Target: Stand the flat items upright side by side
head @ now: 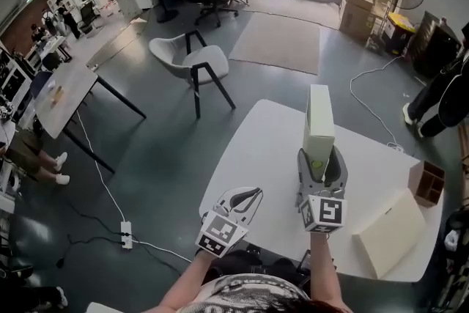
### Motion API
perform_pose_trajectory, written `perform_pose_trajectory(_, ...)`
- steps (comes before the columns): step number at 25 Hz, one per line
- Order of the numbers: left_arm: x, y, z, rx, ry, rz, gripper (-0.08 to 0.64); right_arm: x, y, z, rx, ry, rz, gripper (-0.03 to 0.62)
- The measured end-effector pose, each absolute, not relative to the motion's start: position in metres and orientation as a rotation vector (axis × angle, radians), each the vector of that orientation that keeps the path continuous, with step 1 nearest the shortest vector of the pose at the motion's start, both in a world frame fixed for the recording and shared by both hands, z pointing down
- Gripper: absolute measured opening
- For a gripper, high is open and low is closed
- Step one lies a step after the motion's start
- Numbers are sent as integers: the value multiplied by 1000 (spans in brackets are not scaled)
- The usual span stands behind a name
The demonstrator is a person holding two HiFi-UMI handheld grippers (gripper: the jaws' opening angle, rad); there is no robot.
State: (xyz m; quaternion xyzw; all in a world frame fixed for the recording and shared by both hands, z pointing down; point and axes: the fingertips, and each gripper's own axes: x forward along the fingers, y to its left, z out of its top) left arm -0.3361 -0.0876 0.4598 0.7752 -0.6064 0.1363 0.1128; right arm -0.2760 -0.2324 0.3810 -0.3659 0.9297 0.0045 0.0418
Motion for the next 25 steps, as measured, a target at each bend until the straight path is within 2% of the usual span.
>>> perform_pose_trajectory(9, -317, -108, 467, 2390, -1624, 384, 20, -232, -239, 420, -1366, 2865, -16, 321)
perform_pose_trajectory(25, -330, -100, 476, 2372, -1619, 378, 20, -262, -243, 450, -1543, 2900, -23, 318)
